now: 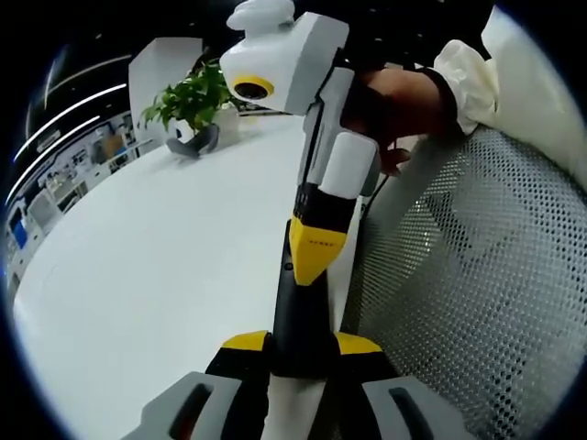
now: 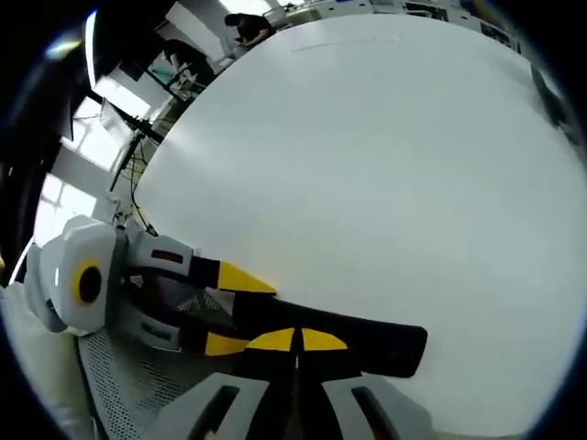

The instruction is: Press the specified remote control buttons in sequence, fully releasing each button before pressing the next.

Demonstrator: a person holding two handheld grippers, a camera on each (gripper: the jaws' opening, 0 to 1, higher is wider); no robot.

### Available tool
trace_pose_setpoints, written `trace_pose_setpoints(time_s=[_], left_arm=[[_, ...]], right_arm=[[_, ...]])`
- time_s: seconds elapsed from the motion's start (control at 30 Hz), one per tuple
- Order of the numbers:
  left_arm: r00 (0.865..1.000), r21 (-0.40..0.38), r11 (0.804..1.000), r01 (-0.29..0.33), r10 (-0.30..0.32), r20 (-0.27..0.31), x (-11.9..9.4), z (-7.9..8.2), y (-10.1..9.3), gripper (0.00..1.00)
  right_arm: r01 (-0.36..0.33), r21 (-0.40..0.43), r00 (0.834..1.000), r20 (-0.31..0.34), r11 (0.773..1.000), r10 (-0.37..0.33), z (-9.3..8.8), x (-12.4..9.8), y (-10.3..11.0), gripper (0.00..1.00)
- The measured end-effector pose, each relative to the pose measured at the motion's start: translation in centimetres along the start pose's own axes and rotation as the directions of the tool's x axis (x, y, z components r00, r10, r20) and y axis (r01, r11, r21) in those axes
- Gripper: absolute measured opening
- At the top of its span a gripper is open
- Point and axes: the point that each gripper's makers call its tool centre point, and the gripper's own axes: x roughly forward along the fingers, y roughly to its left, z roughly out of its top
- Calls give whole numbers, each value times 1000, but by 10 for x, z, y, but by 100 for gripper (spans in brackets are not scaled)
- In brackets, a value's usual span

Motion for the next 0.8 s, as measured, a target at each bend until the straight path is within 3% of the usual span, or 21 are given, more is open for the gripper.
trace_pose_setpoints(time_s=[0.33,0.5,0.67,0.8], left_arm=[[1000,-3,1000,-5,5,-6,-1,0,1,25],[1000,-10,1000,-10,10,-16,-1,-1,2,25],[1000,-9,1000,-9,9,-11,-1,-1,2,25],[1000,-7,1000,-8,8,-10,-1,-1,3,25]], right_arm=[[-11,32,1000,17,999,11,1,-1,0,0],[31,-1,999,21,1000,-31,1,-1,-2,0],[97,-100,995,15,990,-96,1,0,-1,0],[75,-94,997,22,993,-74,2,-1,-4,0]])
